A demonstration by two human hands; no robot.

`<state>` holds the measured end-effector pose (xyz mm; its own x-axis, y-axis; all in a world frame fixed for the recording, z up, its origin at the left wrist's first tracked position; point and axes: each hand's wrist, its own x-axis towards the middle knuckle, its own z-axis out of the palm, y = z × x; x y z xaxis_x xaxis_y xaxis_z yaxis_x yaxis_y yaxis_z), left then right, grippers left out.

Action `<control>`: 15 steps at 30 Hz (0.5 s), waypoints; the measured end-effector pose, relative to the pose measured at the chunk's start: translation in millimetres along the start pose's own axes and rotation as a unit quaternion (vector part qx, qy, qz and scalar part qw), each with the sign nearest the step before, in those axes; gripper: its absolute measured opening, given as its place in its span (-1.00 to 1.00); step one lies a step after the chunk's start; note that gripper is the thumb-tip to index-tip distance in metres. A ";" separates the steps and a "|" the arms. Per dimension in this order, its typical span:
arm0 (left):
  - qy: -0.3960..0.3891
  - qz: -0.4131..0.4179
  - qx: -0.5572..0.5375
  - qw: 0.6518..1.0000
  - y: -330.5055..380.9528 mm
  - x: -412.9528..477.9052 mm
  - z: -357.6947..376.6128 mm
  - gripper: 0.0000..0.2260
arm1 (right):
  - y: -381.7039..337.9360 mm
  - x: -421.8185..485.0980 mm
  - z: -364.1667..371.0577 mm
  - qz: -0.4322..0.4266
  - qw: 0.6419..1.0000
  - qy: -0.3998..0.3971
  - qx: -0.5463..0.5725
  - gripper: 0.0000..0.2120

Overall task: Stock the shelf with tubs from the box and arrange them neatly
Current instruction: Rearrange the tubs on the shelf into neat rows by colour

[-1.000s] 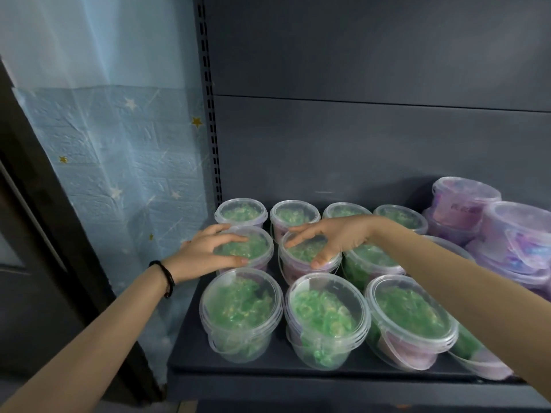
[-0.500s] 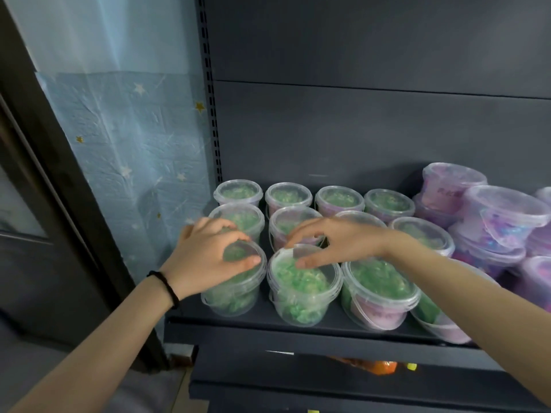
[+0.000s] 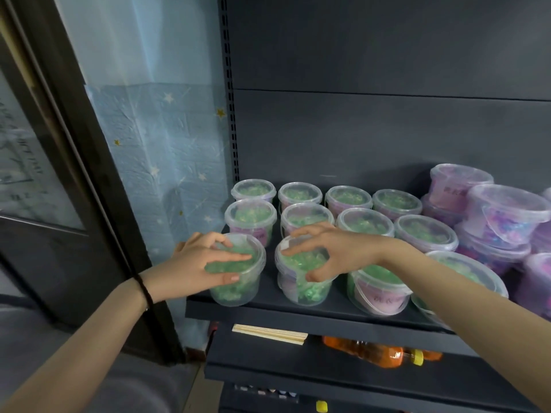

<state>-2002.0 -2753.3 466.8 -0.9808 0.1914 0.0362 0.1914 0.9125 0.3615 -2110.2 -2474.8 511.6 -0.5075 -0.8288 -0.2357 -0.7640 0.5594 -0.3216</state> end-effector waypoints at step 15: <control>0.101 -0.043 0.116 0.987 21.7 -24.5 11.8 -0.36 | 18.6 -23.2 -4.0 -0.026 0.996 0.014 0.082 -0.53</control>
<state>-1973.5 -2733.9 462.8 -0.9767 0.0543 0.2077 0.0864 0.9851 0.1488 -2114.3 -2445.3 514.8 -0.4819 -0.8555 -0.1895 -0.7150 0.5089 -0.4794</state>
